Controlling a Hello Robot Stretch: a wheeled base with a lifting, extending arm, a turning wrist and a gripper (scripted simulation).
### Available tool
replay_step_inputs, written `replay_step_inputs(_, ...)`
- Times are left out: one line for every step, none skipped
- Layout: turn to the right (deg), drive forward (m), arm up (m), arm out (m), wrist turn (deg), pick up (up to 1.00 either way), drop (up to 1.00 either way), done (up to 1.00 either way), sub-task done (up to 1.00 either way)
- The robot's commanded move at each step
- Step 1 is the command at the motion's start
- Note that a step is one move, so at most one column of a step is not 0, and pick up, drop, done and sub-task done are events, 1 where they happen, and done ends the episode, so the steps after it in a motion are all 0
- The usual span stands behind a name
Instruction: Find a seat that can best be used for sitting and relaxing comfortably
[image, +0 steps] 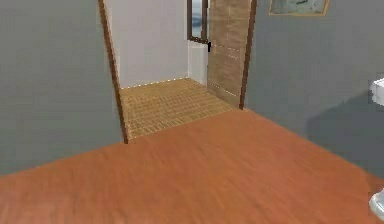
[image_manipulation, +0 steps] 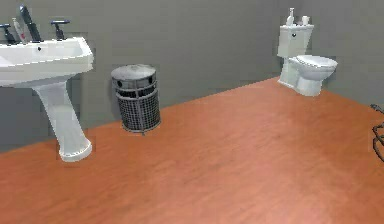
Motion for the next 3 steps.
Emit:
replay_step_inputs(-3.0, 0.0, 0.0, 0.0, 0.0, 0.0, 0.0, 0.0, 0.0)
replay_step_inputs(0.0, 1.0, 0.0, 0.0, 0.0, 0.0, 0.0, 0.0, 0.0)
replay_step_inputs(0.0, 1.0, 0.0, 0.0, 0.0, 0.0, 0.0, 0.0, 0.0)
